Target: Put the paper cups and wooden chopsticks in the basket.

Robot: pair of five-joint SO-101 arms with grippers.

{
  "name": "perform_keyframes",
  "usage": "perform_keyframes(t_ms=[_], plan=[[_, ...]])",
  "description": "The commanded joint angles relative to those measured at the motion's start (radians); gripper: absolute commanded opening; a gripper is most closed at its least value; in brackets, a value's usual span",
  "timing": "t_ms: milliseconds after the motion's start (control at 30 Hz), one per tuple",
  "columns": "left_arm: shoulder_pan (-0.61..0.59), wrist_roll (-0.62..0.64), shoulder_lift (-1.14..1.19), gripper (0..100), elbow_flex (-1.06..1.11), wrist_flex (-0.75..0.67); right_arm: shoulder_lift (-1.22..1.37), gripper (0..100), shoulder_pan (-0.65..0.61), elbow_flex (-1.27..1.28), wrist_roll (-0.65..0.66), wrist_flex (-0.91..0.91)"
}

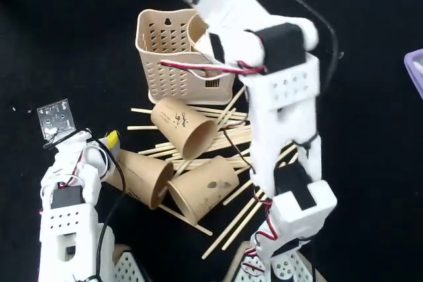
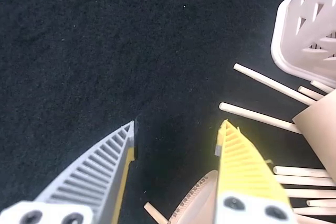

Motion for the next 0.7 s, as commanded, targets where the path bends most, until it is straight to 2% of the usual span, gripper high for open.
perform_keyframes(t_ms=[0, 267, 467, 567, 667], plan=[[-0.007, 0.0, -0.015, 25, -0.015, -0.015, -0.114, 18.4, -0.011, -0.045, -0.089, 0.034], [-0.004, 0.0, -0.015, 25, -0.015, -0.014, -0.475, 18.4, -0.014, 0.352, -0.121, 0.032], [-0.002, 0.0, -0.015, 25, -0.015, -0.017, -0.816, 18.4, -0.02, 0.857, -0.127, 0.026], [-0.004, 0.0, -0.015, 25, -0.015, -0.017, -0.966, 18.4, -0.107, 1.133, -0.127, 0.025], [-0.005, 0.002, -0.015, 25, -0.015, -0.017, -1.086, 18.5, -0.255, 1.415, -0.127, -0.055]])
